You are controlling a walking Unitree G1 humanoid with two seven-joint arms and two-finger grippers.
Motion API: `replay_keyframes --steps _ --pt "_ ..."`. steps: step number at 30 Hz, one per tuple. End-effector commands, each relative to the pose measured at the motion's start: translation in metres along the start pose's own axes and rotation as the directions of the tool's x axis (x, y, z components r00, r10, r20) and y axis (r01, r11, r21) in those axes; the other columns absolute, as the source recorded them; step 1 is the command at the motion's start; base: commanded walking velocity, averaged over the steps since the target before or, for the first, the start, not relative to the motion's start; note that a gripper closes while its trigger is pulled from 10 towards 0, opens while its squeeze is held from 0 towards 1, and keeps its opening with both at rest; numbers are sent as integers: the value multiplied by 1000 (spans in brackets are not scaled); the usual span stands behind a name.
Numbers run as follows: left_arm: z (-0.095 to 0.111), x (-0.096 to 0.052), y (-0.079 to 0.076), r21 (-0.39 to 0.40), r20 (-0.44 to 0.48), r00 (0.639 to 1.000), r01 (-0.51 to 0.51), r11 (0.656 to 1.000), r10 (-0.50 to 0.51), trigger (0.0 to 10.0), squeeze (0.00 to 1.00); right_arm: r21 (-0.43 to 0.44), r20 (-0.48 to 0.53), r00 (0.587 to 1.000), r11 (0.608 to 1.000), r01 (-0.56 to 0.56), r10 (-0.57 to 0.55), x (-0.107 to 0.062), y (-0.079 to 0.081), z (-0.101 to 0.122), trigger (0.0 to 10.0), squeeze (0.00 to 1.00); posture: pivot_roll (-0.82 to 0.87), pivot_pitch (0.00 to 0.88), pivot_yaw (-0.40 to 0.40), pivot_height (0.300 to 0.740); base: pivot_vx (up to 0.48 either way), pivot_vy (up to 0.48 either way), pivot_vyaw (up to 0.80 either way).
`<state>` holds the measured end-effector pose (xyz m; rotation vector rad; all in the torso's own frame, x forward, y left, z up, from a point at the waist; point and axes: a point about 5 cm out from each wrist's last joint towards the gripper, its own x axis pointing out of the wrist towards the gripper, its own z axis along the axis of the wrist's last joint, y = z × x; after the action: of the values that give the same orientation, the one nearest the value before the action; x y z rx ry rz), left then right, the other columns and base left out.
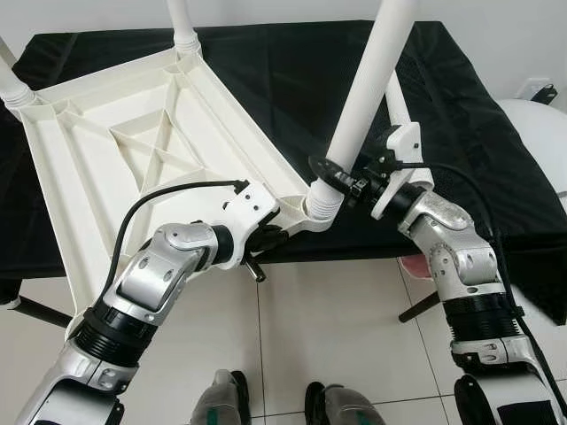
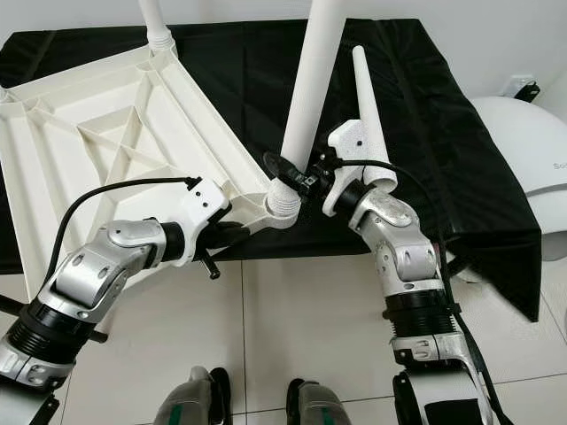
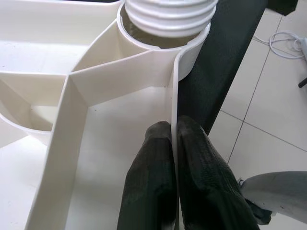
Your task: Building children table
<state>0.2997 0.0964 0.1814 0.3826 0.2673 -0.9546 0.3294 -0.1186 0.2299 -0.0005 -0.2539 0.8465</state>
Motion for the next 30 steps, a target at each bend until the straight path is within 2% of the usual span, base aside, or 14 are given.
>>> replay_keyframes --steps 1,13,22,30 --pt "-5 -2 -1 -20 -24 1000 0 1000 0 10000 0 -6 14 999 999 -35 35 3 4 -1 10000 0 -52 177 -15 740 0 0 0" --pt "-2 -5 -1 -22 -14 1000 -7 1000 7 10000 0 -1 12 997 997 -75 75 2 7 -10 10000 0 -43 182 -20 740 0 0 0" --pt "1 -6 -3 -26 -6 1000 -7 1000 7 10000 0 -63 -15 1000 998 -19 18 1 -11 -13 10000 0 -42 184 -25 740 0 0 0" --pt "2 -7 -4 -26 -6 1000 -9 1000 9 10000 0 -99 -44 998 994 -43 39 1 -15 -14 10000 0 -39 182 -26 740 0 0 0"
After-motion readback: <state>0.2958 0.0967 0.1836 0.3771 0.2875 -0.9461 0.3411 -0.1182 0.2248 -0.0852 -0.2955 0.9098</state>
